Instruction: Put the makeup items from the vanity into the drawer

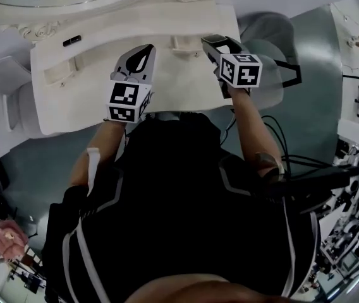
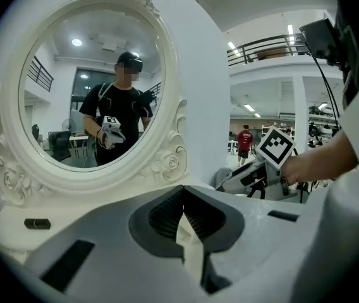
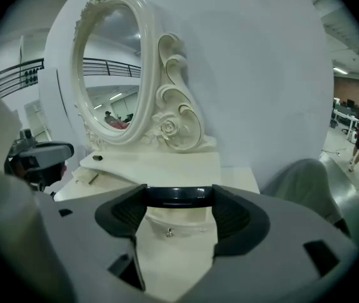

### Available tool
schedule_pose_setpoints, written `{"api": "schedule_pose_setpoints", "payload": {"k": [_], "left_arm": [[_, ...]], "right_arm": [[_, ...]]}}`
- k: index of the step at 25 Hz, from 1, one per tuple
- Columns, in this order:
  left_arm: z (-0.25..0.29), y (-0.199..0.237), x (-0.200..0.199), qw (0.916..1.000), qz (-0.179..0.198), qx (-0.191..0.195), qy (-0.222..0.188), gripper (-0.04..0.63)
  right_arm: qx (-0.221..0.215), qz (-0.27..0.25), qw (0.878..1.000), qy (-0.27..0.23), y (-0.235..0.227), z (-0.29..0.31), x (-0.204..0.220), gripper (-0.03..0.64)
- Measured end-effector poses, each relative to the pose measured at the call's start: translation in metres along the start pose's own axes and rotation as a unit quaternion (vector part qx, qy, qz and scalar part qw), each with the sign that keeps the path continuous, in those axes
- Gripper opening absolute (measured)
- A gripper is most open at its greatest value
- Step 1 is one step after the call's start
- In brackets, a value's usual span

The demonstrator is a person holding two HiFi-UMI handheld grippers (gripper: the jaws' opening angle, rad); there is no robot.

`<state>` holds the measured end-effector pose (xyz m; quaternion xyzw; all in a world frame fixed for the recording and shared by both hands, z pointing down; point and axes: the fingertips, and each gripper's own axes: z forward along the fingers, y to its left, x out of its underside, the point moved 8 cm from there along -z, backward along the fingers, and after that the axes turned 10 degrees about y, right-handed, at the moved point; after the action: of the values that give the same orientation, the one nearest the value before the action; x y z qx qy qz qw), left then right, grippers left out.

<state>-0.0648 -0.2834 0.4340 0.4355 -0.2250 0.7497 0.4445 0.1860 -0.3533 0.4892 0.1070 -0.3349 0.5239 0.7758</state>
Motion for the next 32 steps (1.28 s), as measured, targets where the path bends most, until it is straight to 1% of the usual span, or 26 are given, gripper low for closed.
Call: {"api": "schedule_pose_setpoints", "payload": {"k": [8, 11, 17, 21, 32], "left_arm": [[0.009, 0.003, 0.017, 0.9985, -0.042, -0.032, 0.014, 0.005], [0.013, 0.005, 0.02, 0.9975, -0.058, -0.038, 0.011, 0.005], [0.016, 0.008, 0.026, 0.996, -0.071, -0.052, 0.018, 0.005], [0.012, 0.011, 0.028, 0.9955, -0.072, -0.058, 0.021, 0.005], [0.002, 0.025, 0.034, 0.996, -0.074, -0.045, 0.018, 0.005]], "right_arm": [[-0.007, -0.003, 0.999, 0.053, -0.008, 0.042, 0.009, 0.328], [-0.01, -0.009, 0.997, 0.073, -0.007, 0.054, 0.009, 0.328], [-0.011, -0.003, 0.994, 0.107, -0.006, 0.074, 0.019, 0.33], [-0.006, -0.011, 0.992, 0.125, -0.003, 0.085, 0.02, 0.328], [0.007, -0.003, 0.984, 0.18, 0.008, 0.106, 0.017, 0.33]]}}
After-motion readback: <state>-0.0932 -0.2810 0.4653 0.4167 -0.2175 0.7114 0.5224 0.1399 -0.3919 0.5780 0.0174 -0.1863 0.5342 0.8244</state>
